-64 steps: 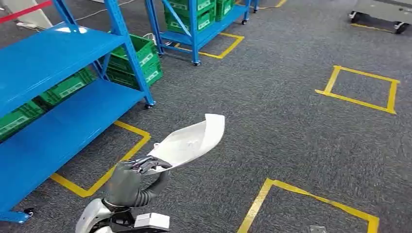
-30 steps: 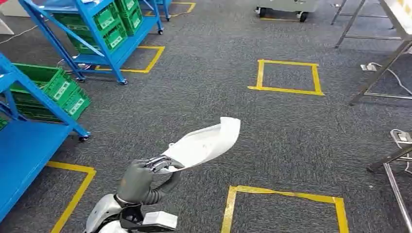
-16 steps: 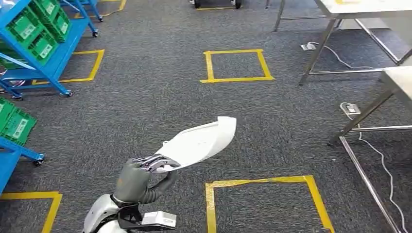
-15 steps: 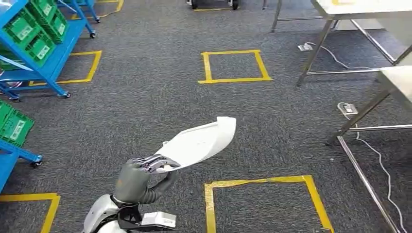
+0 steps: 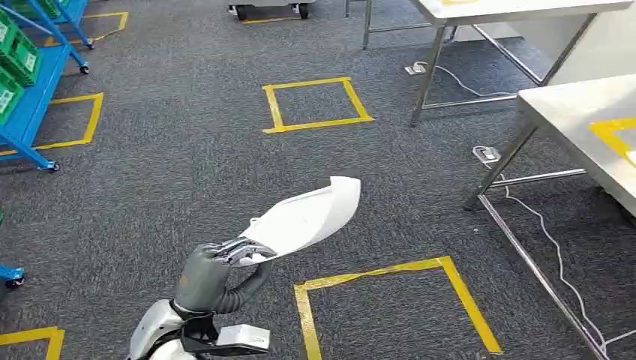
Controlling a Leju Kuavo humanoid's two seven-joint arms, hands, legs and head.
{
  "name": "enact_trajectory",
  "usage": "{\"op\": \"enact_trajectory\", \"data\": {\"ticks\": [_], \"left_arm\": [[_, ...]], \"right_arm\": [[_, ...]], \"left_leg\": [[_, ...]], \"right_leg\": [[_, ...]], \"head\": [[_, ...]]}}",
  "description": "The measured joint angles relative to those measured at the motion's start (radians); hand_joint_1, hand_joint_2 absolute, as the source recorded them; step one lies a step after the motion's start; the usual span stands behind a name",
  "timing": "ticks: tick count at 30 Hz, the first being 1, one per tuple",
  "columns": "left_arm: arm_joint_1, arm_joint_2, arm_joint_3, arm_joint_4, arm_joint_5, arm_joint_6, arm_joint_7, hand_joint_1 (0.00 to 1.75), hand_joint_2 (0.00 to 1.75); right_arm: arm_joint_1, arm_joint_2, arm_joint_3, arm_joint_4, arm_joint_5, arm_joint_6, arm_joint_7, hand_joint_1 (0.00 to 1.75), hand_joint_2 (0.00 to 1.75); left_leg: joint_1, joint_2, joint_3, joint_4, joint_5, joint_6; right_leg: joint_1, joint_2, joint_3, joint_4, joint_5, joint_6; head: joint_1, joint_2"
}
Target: Take the parts from the cabinet and place them on the table.
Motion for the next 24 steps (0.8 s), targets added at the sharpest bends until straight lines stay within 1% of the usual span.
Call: {"op": "enact_trajectory", "data": {"ticks": [1, 2, 3, 4, 5, 6, 7, 8, 9, 10, 11, 12, 13, 14, 15, 16, 17, 18, 19, 20, 21, 22, 23, 24], "left_arm": [[0.0, 0.0, 0.0, 0.0, 0.0, 0.0, 0.0, 1.75, 1.75], [-0.001, 0.0, -0.001, 0.0, 0.0, 0.0, 0.0, 1.75, 1.75], [-0.002, 0.0, -0.001, 0.0, 0.001, 0.0, 0.0, 1.75, 1.75], [-0.003, 0.0, 0.0, 0.0, 0.002, 0.0, 0.0, 1.75, 1.75], [-0.003, 0.0, 0.0, 0.0, 0.005, 0.0, -0.001, 1.75, 1.75], [-0.003, 0.0, -0.001, 0.0, 0.01, -0.002, -0.002, 1.75, 1.75], [-0.003, 0.0, -0.001, 0.0, 0.014, -0.004, -0.002, 1.75, 1.75], [-0.003, 0.0, -0.001, 0.0, 0.018, -0.005, -0.003, 1.75, 1.75], [-0.003, 0.0, -0.001, 0.0, 0.019, -0.005, -0.003, 1.75, 1.75], [-0.002, 0.0, -0.001, 0.0, 0.019, -0.006, -0.003, 1.75, 1.75], [-0.003, 0.0, 0.0, 0.0, 0.019, -0.006, -0.005, 1.75, 1.75], [-0.003, 0.0, 0.0, 0.0, 0.019, -0.006, -0.006, 1.75, 1.75], [-0.003, 0.0, 0.0, 0.0, 0.019, -0.006, -0.006, 1.75, 1.75], [-0.003, 0.0, 0.0, 0.0, 0.019, -0.006, -0.008, 1.75, 1.75], [-0.004, 0.0, 0.0, 0.0, 0.02, -0.006, -0.008, 1.75, 1.75], [-0.005, 0.0, 0.0, 0.0, 0.02, -0.007, -0.008, 1.75, 1.75], [-0.005, 0.0, 0.0, 0.0, 0.021, -0.007, -0.008, 1.75, 1.75], [-0.006, -0.001, 0.0, 0.0, 0.021, -0.008, -0.01, 1.75, 1.75], [-0.006, -0.002, 0.001, -0.001, 0.021, -0.009, -0.01, 1.75, 1.75], [-0.006, -0.003, 0.002, -0.001, 0.021, -0.01, -0.01, 1.75, 1.75], [-0.006, -0.003, 0.003, -0.001, 0.021, -0.01, -0.011, 1.75, 1.75], [-0.004, -0.003, 0.003, 0.0, 0.021, -0.012, -0.011, 1.75, 1.75], [-0.002, -0.003, 0.004, 0.0, 0.021, -0.012, -0.011, 1.75, 1.75], [-0.001, -0.003, 0.004, 0.0, 0.021, -0.012, -0.012, 1.75, 1.75]], "right_arm": [[0.002, 0.0, 0.0, 0.0, 0.0, -0.001, -0.001, 0.0, 1.75], [0.003, -0.001, 0.0, 0.0, 0.0, -0.001, 0.0, 0.0, 1.75], [0.003, -0.001, 0.0, 0.0, 0.0, -0.001, 0.0, 0.0, 1.75], [0.005, -0.002, -0.001, 0.0, 0.0, -0.002, 0.001, 0.0, 1.75], [0.005, -0.002, -0.002, 0.0, 0.001, -0.003, 0.002, 0.0, 1.75], [0.003, -0.002, -0.003, 0.0, 0.002, -0.004, 0.002, 0.0, 1.75], [0.002, -0.002, -0.005, 0.0, 0.002, -0.005, 0.003, 0.0, 1.75], [0.002, -0.003, -0.006, 0.0, 0.003, -0.005, 0.004, 0.0, 1.75], [0.003, -0.003, -0.007, 0.0, 0.005, -0.005, 0.005, 0.0, 1.75], [0.005, -0.003, -0.008, 0.0, 0.01, -0.006, 0.009, 0.0, 1.75], [0.006, -0.003, -0.009, 0.0, 0.011, -0.006, 0.012, 0.0, 1.75], [0.005, -0.003, -0.009, 0.0, 0.012, -0.006, 0.014, 0.0, 1.75], [0.005, -0.003, -0.01, 0.0, 0.013, -0.006, 0.015, 0.0, 1.75], [0.004, 0.001, -0.01, 0.0, 0.014, -0.006, 0.015, 0.0, 1.75], [0.001, 0.001, -0.01, 0.0, 0.014, -0.008, 0.017, 0.0, 1.75], [0.001, 0.002, -0.01, 0.0, 0.017, -0.008, 0.019, 0.0, 1.75], [0.005, 0.002, -0.01, 0.0, 0.018, -0.01, 0.02, 0.0, 1.75], [0.01, 0.002, -0.01, 0.0, 0.019, -0.011, 0.02, 0.0, 1.75], [0.01, 0.001, -0.01, 0.0, 0.02, -0.013, 0.021, 0.0, 1.75], [0.007, 0.001, -0.011, 0.0, 0.02, -0.016, 0.021, 0.0, 1.75], [0.003, 0.001, -0.011, 0.0, 0.02, -0.016, 0.021, 0.0, 1.75], [0.001, 0.001, -0.01, 0.0, 0.021, -0.016, 0.021, 0.0, 1.75], [0.001, 0.001, -0.011, 0.0, 0.022, -0.016, 0.021, 0.0, 1.75], [0.003, 0.001, -0.011, 0.0, 0.023, -0.016, 0.021, 0.0, 1.75]], "left_leg": [[0.0, 0.003, 0.004, -0.005, 0.003, -0.001], [0.0, 0.008, 0.006, -0.008, 0.004, -0.003], [0.004, 0.013, 0.005, -0.008, 0.0, -0.007], [0.007, -0.022, 0.003, 0.001, -0.014, -0.011], [0.01, -0.052, -0.018, 0.046, -0.043, -0.011], [0.009, -0.06, -0.055, 0.117, -0.077, -0.011], [0.008, -0.064, -0.106, 0.206, -0.109, -0.008], [0.005, -0.067, -0.15, 0.277, -0.126, -0.002], [0.001, -0.069, -0.18, 0.312, -0.123, 0.008], [-0.006, -0.072, -0.185, 0.301, -0.094, 0.018], [-0.015, -0.075, -0.169, 0.252, -0.046, 0.028], [-0.027, -0.086, -0.135, 0.172, 0.01, 0.04], [-0.038, -0.115, -0.095, 0.083, 0.059, 0.053], [-0.044, -0.159, -0.073, 0.026, 0.07, 0.066], [-0.037, -0.158, -0.051, -0.011, 0.049, 0.078], [-0.04, -0.15, -0.044, -0.023, 0.038, 0.065], [-0.04, -0.143, -0.036, -0.046, 0.039, 0.068], [-0.039, -0.134, -0.022, -0.055, 0.039, 0.067], [-0.031, -0.121, -0.002, -0.062, 0.043, 0.061], [-0.032, -0.109, 0.011, -0.063, 0.038, 0.061], [-0.032, -0.094, 0.022, -0.063, 0.031, 0.061], [-0.032, -0.08, 0.034, -0.062, 0.022, 0.059], [-0.031, -0.065, 0.047, -0.062, 0.01, 0.058], [-0.028, -0.054, 0.06, -0.062, -0.002, 0.055]], "right_leg": [[0.001, 0.005, -0.004, 0.0, 0.0, -0.006], [0.001, 0.016, -0.008, 0.0, 0.001, -0.011], [0.0, 0.026, -0.007, 0.0, 0.001, -0.018], [0.0, 0.035, -0.007, -0.003, 0.001, -0.026], [0.0, 0.044, -0.005, -0.007, 0.003, -0.028], [0.001, 0.057, -0.005, -0.011, 0.002, -0.032], [0.005, 0.07, -0.005, -0.013, 0.003, -0.036], [0.01, 0.081, -0.005, -0.014, 0.001, -0.04], [0.013, 0.094, -0.003, -0.015, -0.005, -0.047], [0.016, 0.107, 0.001, -0.015, -0.008, -0.052], [0.017, 0.12, 0.007, -0.015, -0.01, -0.054], [0.017, 0.134, 0.015, -0.016, -0.012, -0.055], [0.015, 0.145, 0.021, -0.017, -0.015, -0.054], [0.013, 0.154, 0.023, -0.018, -0.016, -0.052], [0.015, 0.169, 0.021, -0.018, -0.019, -0.048], [0.011, 0.178, 0.021, -0.03, -0.017, -0.043], [0.015, 0.183, 0.026, -0.017, 0.002, -0.035], [0.018, 0.182, 0.036, -0.029, 0.001, -0.03], [0.02, 0.157, 0.031, -0.026, -0.015, -0.031], [0.032, 0.104, 0.022, 0.003, -0.029, -0.03], [0.033, 0.075, -0.01, 0.064, -0.054, -0.024], [0.032, 0.063, -0.053, 0.14, -0.081, -0.023], [0.031, 0.058, -0.103, 0.219, -0.107, -0.023], [0.029, 0.055, -0.136, 0.258, -0.121, -0.022]], "head": [[-0.008, 0.0], [-0.01, 0.0], [-0.011, 0.0], [-0.013, 0.0], [-0.014, 0.0], [-0.016, 0.0], [-0.02, 0.0], [-0.023, 0.0], [-0.022, 0.0], [-0.022, 0.0], [-0.022, 0.0], [-0.022, 0.0], [-0.023, 0.0], [-0.021, 0.0], [-0.024, 0.0], [-0.024, 0.0], [-0.025, 0.0], [-0.025, 0.0], [-0.026, 0.0], [-0.021, 0.0], [-0.019, 0.0], [-0.023, 0.0], [-0.019, 0.0], [-0.021, 0.0]]}}
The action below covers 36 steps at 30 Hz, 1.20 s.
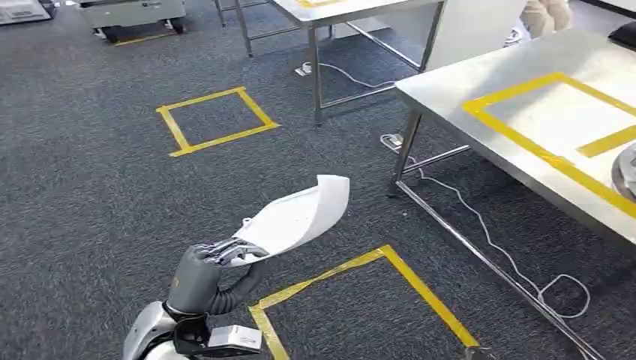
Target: Take the parts from the cabinet and place them on the table.
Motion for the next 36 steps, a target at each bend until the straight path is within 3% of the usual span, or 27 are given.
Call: {"op": "enact_trajectory", "data": {"ticks": [1, 3, 4, 5, 6, 7, 9, 10, 12, 14, 16, 17, 18, 19, 20, 21, 23, 24, 25, 26, 28, 30, 32, 33, 34, 35, 36], "left_arm": [[0.0, 0.0, 0.0, 0.0, 0.0, 0.0, 0.0, 1.75, 1.75], [0.0, 0.0, 0.002, 0.0, 0.0, 0.0, 0.0, 1.75, 1.75], [0.0, 0.0, 0.002, 0.0, 0.0, 0.0, -0.001, 1.75, 1.75], [0.0, 0.0, 0.002, 0.0, 0.0, 0.0, -0.003, 1.75, 1.75], [0.002, 0.001, 0.003, 0.0, -0.001, 0.001, -0.003, 1.75, 1.75], [-0.002, 0.001, 0.004, 0.0, -0.001, 0.002, -0.003, 1.75, 1.75], [-0.002, 0.0, 0.004, 0.0, -0.002, 0.003, -0.004, 1.75, 1.75], [-0.004, 0.0, 0.004, 0.0, -0.002, 0.003, -0.004, 1.75, 1.75], [-0.007, 0.001, 0.004, 0.0, -0.002, 0.003, -0.004, 1.75, 1.75], [-0.002, 0.002, 0.005, 0.0, -0.001, 0.003, -0.004, 1.75, 1.75], [-0.001, 0.003, 0.005, 0.0, -0.001, 0.003, -0.003, 1.75, 1.75], [-0.001, 0.003, 0.005, 0.0, 0.0, 0.003, -0.003, 1.75, 1.75], [-0.001, 0.003, 0.005, 0.0, 0.0, 0.003, -0.003, 1.75, 1.75], [0.0, 0.003, 0.005, 0.0, 0.0, 0.003, -0.003, 1.75, 1.75], [0.0, 0.003, 0.006, 0.0, 0.0, 0.003, -0.003, 1.75, 1.75], [0.002, 0.003, 0.006, 0.0, 0.0, 0.003, -0.003, 1.75, 1.75], [0.004, 0.002, 0.006, 0.0, 0.0, 0.003, -0.003, 1.75, 1.75], [-0.001, 0.002, 0.006, 0.0, 0.0, 0.003, -0.003, 1.75, 1.75], [-0.006, 0.0, 0.006, 0.0, 0.0, 0.003, -0.003, 1.75, 1.75], [-0.004, -0.001, 0.008, -0.001, 0.0, 0.003, -0.003, 1.75, 1.75], [0.002, 0.0, 0.011, 0.0, 0.002, 0.002, -0.003, 1.75, 1.75], [0.002, 0.0, 0.012, 0.0, -0.001, -0.003, -0.003, 1.75, 1.75], [0.001, 0.0, 0.012, 0.0, -0.003, -0.008, -0.003, 1.75, 1.75], [0.001, 0.0, 0.011, 0.0, -0.005, -0.012, -0.003, 1.75, 1.75], [0.001, 0.0, 0.011, 0.0, -0.006, -0.013, -0.003, 1.75, 1.75], [0.003, 0.0, 0.011, 0.0, -0.006, -0.013, -0.003, 1.75, 1.75], [0.001, 0.0, 0.011, 0.004, -0.006, -0.013, -0.003, 1.75, 1.75]], "right_arm": [[0.004, -0.002, 0.0, 0.0, 0.001, 0.0, 0.0, 0.0, 1.75], [0.007, -0.005, -0.001, 0.0, 0.005, 0.0, 0.0, 0.0, 1.75], [0.007, -0.006, -0.001, 0.0, 0.006, 0.0, 0.001, 0.0, 1.75], [0.007, -0.003, -0.001, 0.002, 0.008, -0.001, 0.002, 0.0, 1.75], [-0.002, -0.002, -0.001, 0.005, 0.009, -0.001, 0.008, 0.0, 1.75], [-0.003, -0.003, -0.001, 0.005, 0.009, -0.001, 0.009, 0.0, 1.75], [0.0, -0.003, -0.001, 0.005, 0.011, -0.001, 0.011, 0.0, 1.75], [-0.001, -0.003, -0.002, 0.005, 0.012, -0.001, 0.013, 0.0, 1.75], [0.001, -0.005, -0.002, 0.005, 0.013, -0.001, 0.014, 0.0, 1.75], [0.0, -0.006, -0.002, 0.005, 0.015, -0.001, 0.014, 0.0, 1.75], [0.003, -0.007, -0.002, 0.005, 0.02, -0.002, 0.018, 0.0, 1.75], [0.004, -0.007, -0.002, 0.005, 0.022, -0.002, 0.019, 0.0, 1.75], [0.004, -0.007, -0.002, 0.005, 0.023, -0.002, 0.021, 0.0, 1.75], [0.004, -0.007, -0.002, 0.005, 0.024, -0.002, 0.022, 0.0, 1.75], [0.004, -0.007, -0.002, 0.005, 0.024, -0.002, 0.023, 0.0, 1.75], [0.0, -0.008, -0.002, 0.005, 0.024, -0.004, 0.025, 0.0, 1.75], [0.002, -0.008, -0.002, 0.005, 0.024, -0.004, 0.026, 0.0, 1.75], [0.005, -0.008, -0.002, 0.005, 0.024, -0.004, 0.025, 0.0, 1.75], [0.005, -0.009, -0.002, 0.005, 0.024, -0.004, 0.027, 0.0, 1.75], [0.005, -0.009, -0.002, 0.005, 0.024, -0.004, 0.027, 0.0, 1.75], [-0.002, -0.009, -0.002, 0.005, 0.026, -0.004, 0.027, 0.0, 1.75], [0.002, -0.009, -0.002, 0.005, 0.029, -0.004, 0.029, 0.0, 1.75], [0.009, -0.009, -0.002, 0.005, 0.03, -0.004, 0.029, 0.0, 1.75], [0.011, -0.009, -0.002, 0.005, 0.032, -0.004, 0.029, 0.0, 1.75], [0.013, -0.009, -0.002, 0.005, 0.034, -0.004, 0.029, 0.0, 1.75], [0.015, -0.009, -0.002, 0.005, 0.036, -0.004, 0.028, 0.0, 1.75], [0.019, -0.01, -0.002, 0.005, 0.039, -0.004, 0.028, 0.0, 1.75]], "left_leg": [[0.004, 0.011, 0.017, 0.0, -0.013, -0.004], [0.015, 0.033, 0.059, 0.0, -0.046, -0.017], [0.019, 0.045, 0.079, 0.0, -0.065, -0.024], [0.011, 0.056, 0.097, 0.0, -0.086, -0.035], [0.011, 0.066, 0.109, 0.004, -0.102, -0.039], [0.005, 0.076, 0.107, -0.009, -0.107, -0.045], [0.01, 0.083, 0.121, 0.001, -0.091, -0.058], [0.014, 0.081, 0.106, 0.037, -0.076, -0.063], [0.022, 0.011, 0.004, 0.22, -0.025, -0.07], [0.025, -0.01, -0.112, 0.337, -0.107, -0.071], [0.027, -0.014, -0.187, 0.348, -0.22, -0.07], [0.027, -0.015, -0.207, 0.327, -0.235, -0.069], [0.027, -0.019, -0.215, 0.284, -0.208, -0.071], [0.029, -0.028, -0.214, 0.226, -0.134, -0.073], [0.034, -0.054, -0.212, 0.16, -0.009, -0.078], [0.04, -0.076, -0.229, 0.082, 0.077, -0.073], [0.033, -0.07, -0.21, 0.06, 0.068, -0.061], [0.033, -0.065, -0.196, 0.049, 0.061, -0.053], [0.033, -0.054, -0.172, 0.044, 0.065, -0.047], [0.033, -0.043, -0.152, 0.038, 0.092, -0.04], [0.024, -0.018, -0.111, 0.041, 0.065, -0.024], [0.016, 0.001, -0.073, 0.041, 0.029, -0.015], [0.01, 0.015, -0.023, 0.04, -0.013, -0.01], [0.007, 0.023, 0.005, 0.04, -0.035, -0.01], [0.003, 0.036, 0.039, 0.039, -0.061, -0.009], [0.002, 0.045, 0.055, 0.033, -0.085, -0.008], [-0.003, 0.048, 0.079, 0.039, -0.106, -0.012]], "right_leg": [[-0.004, -0.004, -0.01, -0.006, 0.002, 0.006], [-0.014, -0.019, 0.025, -0.119, 0.053, 0.025], [-0.019, -0.045, 0.054, -0.199, 0.105, 0.039], [-0.023, -0.116, 0.069, -0.262, 0.202, 0.046], [-0.017, -0.116, 0.062, -0.261, 0.172, 0.023], [-0.014, -0.091, 0.068, -0.259, 0.177, -0.001], [-0.017, -0.062, 0.072, -0.264, 0.161, -0.015], [-0.021, -0.042, 0.088, -0.262, 0.154, -0.023], [-0.02, -0.018, 0.116, -0.272, 0.13, -0.032], [-0.02, 0.011, 0.143, -0.276, 0.11, -0.035], [-0.02, 0.042, 0.183, -0.276, 0.08, -0.036], [-0.021, 0.058, 0.206, -0.276, 0.064, -0.035], [-0.023, 0.073, 0.231, -0.276, 0.048, -0.033], [-0.026, 0.085, 0.253, -0.278, 0.032, -0.029], [-0.027, 0.095, 0.256, -0.282, 0.016, -0.024], [-0.026, 0.109, 0.278, -0.273, 0.002, -0.017], [-0.028, 0.127, 0.312, -0.301, -0.019, -0.001], [-0.024, 0.123, 0.311, -0.294, 0.015, 0.008], [-0.026, 0.12, 0.313, -0.291, 0.011, 0.011], [-0.021, 0.078, 0.307, -0.259, 0.009, 0.011], [-0.012, 0.008, 0.226, -0.11, 0.018, 0.012], [-0.007, -0.005, 0.136, -0.031, -0.072, 0.007], [0.0, -0.006, 0.088, -0.054, -0.168, -0.003], [0.004, -0.007, 0.076, -0.092, -0.173, -0.01], [0.011, -0.016, 0.069, -0.152, -0.113, -0.025], [0.023, -0.045, 0.064, -0.215, 0.034, -0.042], [0.027, -0.065, 0.065, -0.248, 0.177, -0.047]], "head": [[0.001, 0.0], [0.001, 0.0], [0.001, 0.0], [0.009, 0.0], [0.017, 0.0], [0.003, 0.0], [0.003, 0.0], [-0.003, 0.0], [-0.006, 0.0], [-0.006, 0.0], [-0.007, 0.0], [-0.007, 0.0], [-0.007, 0.0], [-0.008, 0.0], [-0.01, 0.0], [-0.017, 0.0], [-0.022, 0.0], [-0.023, 0.0], [-0.021, 0.0], [-0.017, 0.001], [-0.003, 0.0], [-0.004, 0.0], [-0.003, 0.0], [-0.002, 0.0], [-0.001, 0.0], [0.0, 0.0], [-0.009, 0.0]]}}
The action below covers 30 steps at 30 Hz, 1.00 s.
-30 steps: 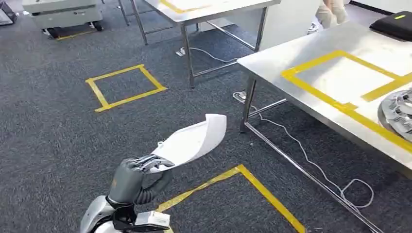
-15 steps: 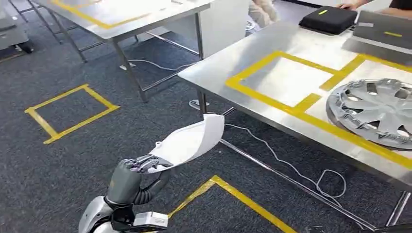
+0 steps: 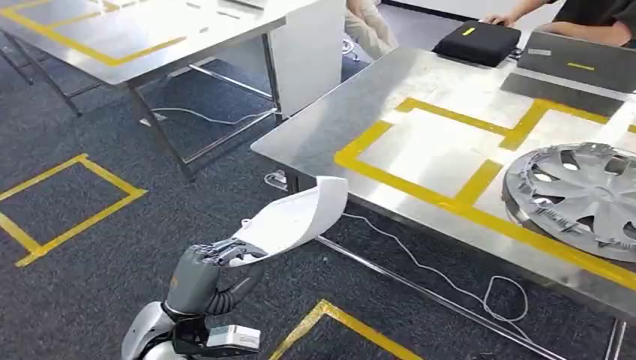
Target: Take the parts from the cabinet and place them on the table.
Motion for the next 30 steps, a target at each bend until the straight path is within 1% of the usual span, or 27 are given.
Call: {"op": "enact_trajectory", "data": {"ticks": [1, 2, 3, 4, 5, 6, 7, 8, 10, 11, 12, 13, 14, 15, 16, 17, 18, 20, 21, 22, 24, 25, 26, 27, 28, 29, 30], "left_arm": [[0.003, 0.0, 0.0, 0.001, -0.002, 0.0, 0.0, 1.75, 1.75], [0.001, 0.0, 0.0, 0.001, -0.002, 0.0, 0.001, 1.75, 1.75], [-0.004, -0.001, 0.0, 0.001, -0.004, 0.0, 0.001, 1.75, 1.75], [-0.01, -0.003, -0.001, 0.001, -0.006, 0.0, 0.001, 1.75, 1.75], [-0.013, -0.003, -0.001, 0.001, -0.01, 0.0, 0.003, 1.75, 1.75], [-0.014, -0.003, -0.001, 0.002, -0.015, 0.0, 0.003, 1.75, 1.75], [-0.014, -0.002, -0.001, 0.003, -0.017, 0.0, 0.003, 1.75, 1.75], [-0.013, 0.0, 0.0, 0.006, -0.02, -0.001, 0.006, 1.75, 1.75], [-0.016, 0.002, -0.001, 0.01, -0.027, -0.003, 0.006, 1.75, 1.75], [-0.018, 0.002, -0.001, 0.01, -0.03, -0.003, 0.006, 1.75, 1.75], [-0.019, 0.002, -0.001, 0.011, -0.033, -0.004, 0.006, 1.75, 1.75], [-0.02, 0.002, -0.001, 0.013, -0.034, -0.008, 0.006, 1.75, 1.75], [-0.021, 0.003, -0.001, 0.014, -0.037, -0.009, 0.006, 1.75, 1.75], [-0.022, 0.004, -0.002, 0.021, -0.038, -0.01, 0.006, 1.75, 1.75], [-0.026, 0.003, -0.003, 0.025, -0.04, -0.014, 0.006, 1.75, 1.75], [-0.025, 0.001, -0.005, 0.026, -0.046, -0.018, 0.006, 1.75, 1.75], [-0.031, 0.0, -0.004, 0.026, -0.048, -0.019, 0.006, 1.75, 1.75], [-0.053, -0.003, -0.004, 0.031, -0.057, -0.027, 0.006, 1.75, 1.75], [-0.057, -0.006, -0.004, 0.031, -0.057, -0.027, 0.006, 1.75, 1.75], [-0.058, -0.007, -0.006, 0.032, -0.057, -0.027, 0.006, 1.75, 1.75], [-0.06, -0.008, -0.007, 0.039, -0.057, -0.027, 0.006, 1.75, 1.75], [-0.059, -0.008, -0.007, 0.043, -0.057, -0.028, 0.006, 1.75, 1.75], [-0.059, -0.008, -0.007, 0.047, -0.057, -0.029, 0.006, 1.75, 1.75], [-0.06, -0.008, -0.007, 0.05, -0.058, -0.033, 0.006, 1.75, 1.75], [-0.06, -0.008, -0.007, 0.052, -0.062, -0.039, 0.006, 1.75, 1.75], [-0.061, -0.008, -0.008, 0.055, -0.069, -0.041, 0.006, 1.75, 1.75], [-0.061, -0.008, -0.009, 0.058, -0.071, -0.043, 0.006, 1.75, 1.75]], "right_arm": [[-0.002, 0.0, 0.0, 0.0, 0.003, 0.001, 0.001, 0.0, 1.75], [-0.003, 0.0, 0.0, 0.0, 0.004, 0.002, -0.002, 0.0, 1.75], [-0.004, 0.0, 0.0, 0.0, 0.006, 0.003, -0.002, 0.0, 1.75], [-0.007, 0.0, 0.0, 0.0, 0.01, 0.003, -0.002, 0.0, 1.75], [-0.005, 0.0, 0.0, 0.0, 0.011, 0.004, -0.003, 0.0, 1.75], [-0.006, 0.0, 0.0, 0.0, 0.013, 0.005, -0.002, 0.0, 1.75], [-0.009, -0.001, 0.0, 0.0, 0.016, 0.006, -0.002, 0.0, 1.75], [-0.012, -0.001, 0.0, 0.0, 0.021, 0.006, 0.0, 0.0, 1.75], [-0.013, -0.001, 0.004, 0.0, 0.029, 0.006, 0.004, 0.0, 1.75], [-0.012, -0.001, 0.006, 0.0, 0.031, 0.006, 0.006, 0.0, 1.75], [-0.011, 0.0, 0.006, 0.0, 0.034, 0.006, 0.007, 0.0, 1.75], [-0.011, 0.0, 0.007, 0.0, 0.038, 0.006, 0.008, 0.0, 1.75], [-0.011, 0.0, 0.008, 0.0, 0.04, 0.006, 0.01, 0.0, 1.75], [-0.011, 0.0, 0.01, 0.0, 0.042, 0.005, 0.013, 0.0, 1.75], [-0.012, 0.0, 0.014, 0.0, 0.043, 0.004, 0.019, 0.0, 1.75], [-0.012, 0.0, 0.016, 0.0, 0.046, 0.004, 0.023, 0.0, 1.75], [-0.012, 0.0, 0.017, 0.0, 0.048, 0.003, 0.025, 0.0, 1.75], [-0.017, 0.0, 0.021, 0.0, 0.052, 0.003, 0.029, 0.0, 1.75], [-0.019, 0.0, 0.023, 0.0, 0.055, 0.003, 0.03, 0.0, 1.75], [-0.021, 0.0, 0.025, 0.0, 0.055, 0.003, 0.03, 0.0, 1.75], [-0.019, 0.003, 0.026, 0.0, 0.056, 0.003, 0.032, 0.0, 1.75], [-0.016, 0.003, 0.027, 0.0, 0.056, 0.003, 0.034, 0.0, 1.75], [-0.012, 0.003, 0.027, 0.0, 0.056, 0.003, 0.035, 0.0, 1.75], [-0.009, 0.003, 0.027, 0.0, 0.058, 0.003, 0.035, 0.0, 1.75], [-0.009, 0.003, 0.027, 0.0, 0.058, 0.003, 0.037, 0.0, 1.75], [-0.009, 0.003, 0.027, 0.0, 0.058, 0.003, 0.038, 0.0, 1.75], [-0.008, 0.003, 0.027, 0.001, 0.059, 0.003, 0.038, 0.0, 1.75]], "left_leg": [[0.001, 0.001, 0.009, -0.014, -0.013, -0.005], [0.005, 0.006, 0.02, -0.029, -0.017, -0.011], [0.006, 0.006, 0.029, -0.025, -0.001, -0.017], [0.005, 0.006, 0.013, 0.016, 0.032, -0.024], [0.006, -0.011, -0.033, 0.096, 0.078, -0.03], [0.007, -0.037, -0.09, 0.182, 0.119, -0.036], [0.014, -0.053, -0.152, 0.247, 0.122, -0.043], [0.02, -0.06, -0.209, 0.288, 0.091, -0.051], [0.029, -0.063, -0.305, 0.298, -0.025, -0.06], [0.033, -0.063, -0.338, 0.282, -0.058, -0.062], [0.035, -0.063, -0.358, 0.247, -0.059, -0.067], [0.038, -0.063, -0.367, 0.192, -0.011, -0.075], [0.043, -0.062, -0.368, 0.115, 0.117, -0.081], [0.048, -0.063, -0.378, 0.023, 0.297, -0.083], [0.051, -0.055, -0.372, -0.04, 0.334, -0.079], [0.049, -0.061, -0.37, -0.009, 0.351, -0.076], [0.049, -0.065, -0.37, 0.007, 0.357, -0.07], [0.051, -0.063, -0.36, 0.016, 0.328, -0.048], [0.048, -0.061, -0.348, 0.016, 0.311, -0.041], [0.047, -0.054, -0.336, 0.016, 0.297, -0.032], [0.042, -0.045, -0.316, 0.016, 0.268, -0.024], [0.039, -0.045, -0.304, 0.016, 0.255, -0.022], [0.038, -0.043, -0.286, 0.016, 0.24, -0.02], [0.037, -0.04, -0.265, 0.016, 0.223, -0.02], [0.036, -0.036, -0.241, 0.016, 0.207, -0.021], [0.035, -0.03, -0.213, 0.016, 0.19, -0.024], [0.032, -0.025, -0.205, 0.014, 0.175, -0.029]], "right_leg": [[0.002, 0.008, 0.015, 0.003, -0.023, 0.007], [0.008, 0.017, 0.023, -0.007, -0.02, 0.004], [0.008, 0.025, 0.031, -0.021, -0.031, 0.0], [0.002, 0.031, 0.054, -0.034, -0.038, -0.005], [-0.006, 0.039, 0.079, -0.055, -0.048, -0.005], [-0.01, 0.043, 0.106, -0.068, -0.059, -0.005], [-0.015, 0.047, 0.13, -0.081, -0.071, -0.004], [-0.019, 0.056, 0.157, -0.093, -0.083, -0.002], [-0.029, 0.074, 0.224, -0.113, -0.12, 0.003], [-0.035, 0.082, 0.26, -0.119, -0.142, 0.008], [-0.042, 0.09, 0.295, -0.123, -0.166, 0.013], [-0.05, 0.098, 0.33, -0.125, -0.192, 0.022], [-0.055, 0.101, 0.356, -0.127, -0.22, 0.028], [-0.055, 0.105, 0.382, -0.125, -0.243, 0.036], [-0.051, 0.114, 0.395, -0.122, -0.268, 0.045], [-0.051, 0.114, 0.411, -0.138, -0.288, 0.054], [-0.053, 0.115, 0.437, -0.159, -0.301, 0.058], [-0.057, 0.109, 0.481, -0.196, -0.312, 0.07], [-0.057, 0.081, 0.465, -0.156, -0.327, 0.072], [-0.051, 0.066, 0.41, -0.065, -0.356, 0.072], [-0.041, 0.058, 0.257, 0.143, -0.405, 0.065], [-0.037, 0.058, 0.189, 0.206, -0.4, 0.061], [-0.033, 0.058, 0.138, 0.217, -0.358, 0.057], [-0.031, 0.058, 0.113, 0.182, -0.29, 0.053], [-0.03, 0.054, 0.107, 0.117, -0.211, 0.051], [-0.029, 0.036, 0.11, 0.036, -0.125, 0.046], [-0.025, -0.015, 0.102, -0.02, -0.067, 0.043]], "head": [[-0.003, 0.0], [-0.006, 0.0], [-0.004, 0.0], [0.0, 0.001], [0.002, 0.001], [-0.006, 0.001], [-0.006, 0.001], [-0.008, 0.001], [-0.008, 0.001], [-0.007, 0.001], [-0.006, 0.001], [-0.008, 0.001], [-0.008, 0.001], [-0.019, 0.0], [-0.038, 0.001], [-0.019, 0.0], [-0.017, 0.0], [-0.014, 0.001], [-0.011, 0.001], [-0.008, 0.001], [-0.006, 0.001], [-0.008, 0.001], [-0.007, 0.001], [-0.006, 0.001], [-0.006, 0.001], [-0.006, 0.001], [-0.005, 0.001]]}}
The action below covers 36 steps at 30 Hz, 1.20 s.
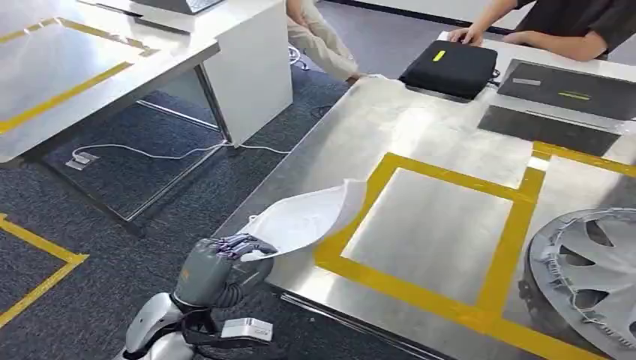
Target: Take the parts from the cabinet and place them on the table.
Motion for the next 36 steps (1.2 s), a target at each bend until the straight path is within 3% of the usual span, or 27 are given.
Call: {"op": "enact_trajectory", "data": {"ticks": [1, 2, 5, 6, 7, 8, 10, 11, 12, 14, 15, 16, 18, 20, 21, 22, 23, 24, 26, 30, 36], "left_arm": [[-0.004, -0.001, -0.002, 0.005, -0.002, -0.004, 0.0, 1.75, 1.75], [-0.005, 0.0, -0.003, 0.007, -0.007, -0.006, 0.003, 1.75, 1.75], [-0.02, -0.002, -0.011, 0.018, -0.016, -0.016, 0.006, 1.75, 1.75], [-0.026, -0.002, -0.014, 0.022, -0.016, -0.018, 0.006, 1.75, 1.75], [-0.028, -0.002, -0.016, 0.023, -0.016, -0.019, 0.006, 1.75, 1.75], [-0.028, -0.002, -0.017, 0.026, -0.015, -0.022, 0.006, 1.75, 1.75], [-0.028, 0.0, -0.018, 0.036, -0.015, -0.023, 0.006, 1.75, 1.75], [-0.028, 0.0, -0.02, 0.04, -0.016, -0.024, 0.006, 1.75, 1.75], [-0.029, 0.0, -0.021, 0.043, -0.017, -0.024, 0.006, 1.75, 1.75], [-0.033, 0.002, -0.025, 0.047, -0.022, -0.026, 0.004, 1.75, 1.75], [-0.036, 0.002, -0.026, 0.048, -0.022, -0.026, 0.002, 1.75, 1.75], [-0.037, 0.002, -0.026, 0.049, -0.025, -0.026, 0.002, 1.75, 1.75], [-0.04, 0.002, -0.027, 0.052, -0.027, -0.026, 0.001, 1.75, 1.75], [-0.045, 0.002, -0.031, 0.053, -0.027, -0.026, 0.0, 1.75, 1.75], [-0.048, 0.001, -0.033, 0.054, -0.029, -0.027, 0.0, 1.75, 1.75], [-0.048, 0.002, -0.034, 0.055, -0.031, -0.028, 0.0, 1.75, 1.75], [-0.049, 0.002, -0.033, 0.056, -0.034, -0.032, 0.002, 1.75, 1.75], [-0.052, 0.003, -0.033, 0.061, -0.038, -0.039, 0.006, 1.75, 1.75], [-0.073, 0.003, -0.035, 0.074, -0.044, -0.048, 0.02, 1.75, 1.75], [-0.154, 0.002, -0.037, 0.152, -0.094, -0.08, 0.073, 1.75, 1.75], [-0.22, -0.001, -0.039, 0.222, -0.103, -0.084, 0.083, 1.75, 1.75]], "right_arm": [[-0.004, 0.0, 0.001, 0.002, 0.002, 0.0, 0.002, 0.0, 1.75], [-0.009, 0.0, 0.002, 0.002, 0.003, 0.0, 0.005, 0.0, 1.75], [-0.014, 0.001, 0.005, 0.002, 0.008, 0.0, 0.003, 0.0, 1.75], [-0.013, 0.002, 0.005, 0.002, 0.01, 0.0, 0.002, 0.0, 1.75], [-0.013, 0.0, 0.005, 0.002, 0.013, 0.0, 0.002, 0.0, 1.75], [-0.016, 0.0, 0.005, 0.002, 0.015, -0.001, 0.002, 0.0, 1.75], [-0.018, 0.0, 0.006, 0.002, 0.018, 0.0, 0.002, 0.0, 1.75], [-0.017, 0.0, 0.006, 0.002, 0.019, 0.0, 0.002, 0.0, 1.75], [-0.015, 0.0, 0.006, 0.002, 0.02, 0.0, 0.002, 0.0, 1.75], [-0.014, 0.001, 0.007, 0.002, 0.025, 0.0, 0.002, 0.0, 1.75], [-0.014, 0.002, 0.008, 0.002, 0.026, 0.0, 0.002, 0.0, 1.75], [-0.017, 0.002, 0.011, 0.002, 0.026, 0.0, 0.002, 0.0, 1.75], [-0.014, 0.002, 0.014, 0.002, 0.027, 0.0, 0.002, 0.0, 1.75], [-0.007, 0.002, 0.014, 0.002, 0.027, 0.0, 0.002, 0.0, 1.75], [-0.005, 0.001, 0.014, 0.002, 0.028, 0.0, 0.002, 0.0, 1.75], [-0.009, 0.001, 0.015, 0.002, 0.032, -0.001, 0.002, 0.0, 1.75], [-0.012, 0.001, 0.018, 0.002, 0.037, -0.001, 0.002, 0.0, 1.75], [-0.012, 0.001, 0.021, 0.002, 0.042, -0.001, 0.002, 0.0, 1.75], [-0.01, 0.001, 0.024, 0.002, 0.051, 0.0, 0.002, 0.0, 1.75], [-0.019, 0.001, 0.037, 0.002, 0.073, 0.011, 0.017, 0.0, 1.75], [-0.028, 0.001, 0.048, 0.002, 0.077, 0.013, 0.022, 0.0, 1.75]], "left_leg": [[-0.009, 0.001, 0.013, 0.014, -0.013, -0.006], [-0.01, 0.01, 0.017, 0.011, -0.016, -0.009], [-0.009, 0.043, 0.03, 0.006, -0.034, -0.022], [-0.005, 0.01, 0.028, 0.021, -0.048, -0.03], [-0.003, -0.014, 0.007, 0.065, -0.074, -0.034], [-0.001, -0.026, -0.037, 0.15, -0.114, -0.037], [0.0, -0.032, -0.117, 0.286, -0.158, -0.04], [0.0, -0.035, -0.136, 0.303, -0.149, -0.038], [0.0, -0.038, -0.132, 0.28, -0.118, -0.035], [0.0, -0.057, -0.07, 0.135, -0.018, -0.025], [0.001, -0.097, -0.038, 0.067, 0.013, -0.02], [0.002, -0.117, -0.017, 0.028, 0.009, -0.012], [0.001, -0.109, -0.009, 0.01, -0.004, -0.01], [0.004, -0.096, -0.003, -0.001, -0.001, 0.003], [0.006, -0.088, 0.003, -0.007, 0.001, 0.007], [-0.002, -0.088, 0.002, -0.006, -0.007, -0.001], [-0.004, -0.086, 0.002, 0.0, -0.01, -0.006], [-0.006, -0.08, 0.004, -0.002, -0.006, -0.003], [-0.006, -0.078, 0.003, -0.001, -0.007, 0.002], [-0.007, -0.078, 0.003, -0.001, -0.004, 0.005], [-0.007, -0.076, 0.004, -0.001, -0.001, 0.008]], "right_leg": [[0.006, -0.016, 0.002, -0.01, -0.001, 0.002], [0.005, -0.005, 0.01, -0.013, -0.01, -0.006], [-0.001, 0.038, 0.013, -0.019, -0.012, -0.015], [-0.005, 0.049, 0.017, -0.02, -0.012, -0.017], [-0.008, 0.06, 0.02, -0.02, -0.013, -0.02], [-0.009, 0.074, 0.021, -0.02, -0.015, -0.024], [-0.01, 0.099, 0.023, -0.02, -0.018, -0.027], [-0.01, 0.112, 0.025, -0.02, -0.019, -0.028], [-0.01, 0.124, 0.027, -0.02, -0.021, -0.027], [-0.011, 0.15, 0.034, -0.02, -0.024, -0.024], [-0.014, 0.159, 0.034, -0.021, -0.026, -0.021], [-0.007, 0.171, 0.031, -0.016, -0.03, -0.015], [-0.013, 0.185, 0.027, -0.022, -0.028, -0.004], [-0.013, 0.196, 0.024, -0.031, -0.028, 0.01], [-0.01, 0.153, 0.025, -0.016, -0.038, 0.012], [-0.006, 0.115, 0.024, 0.001, -0.054, 0.011], [-0.009, 0.111, 0.035, -0.044, -0.013, -0.026], [-0.009, 0.112, 0.033, -0.035, -0.021, -0.013], [-0.011, 0.112, 0.036, -0.044, -0.013, -0.002], [-0.012, 0.111, 0.036, -0.046, -0.01, 0.003], [-0.013, 0.112, 0.036, -0.047, -0.006, 0.009]], "head": [[0.001, 0.0], [-0.002, 0.0], [-0.005, 0.0], [-0.005, 0.0], [-0.006, 0.0], [-0.006, 0.0], [-0.006, 0.0], [-0.005, 0.0], [-0.005, 0.0], [-0.005, 0.0], [-0.005, 0.0], [-0.006, 0.0], [-0.003, 0.0], [-0.003, 0.0], [-0.003, 0.0], [0.011, 0.0], [0.015, 0.0], [0.007, 0.0], [0.008, 0.0], [0.008, 0.0], [0.007, 0.0]]}}
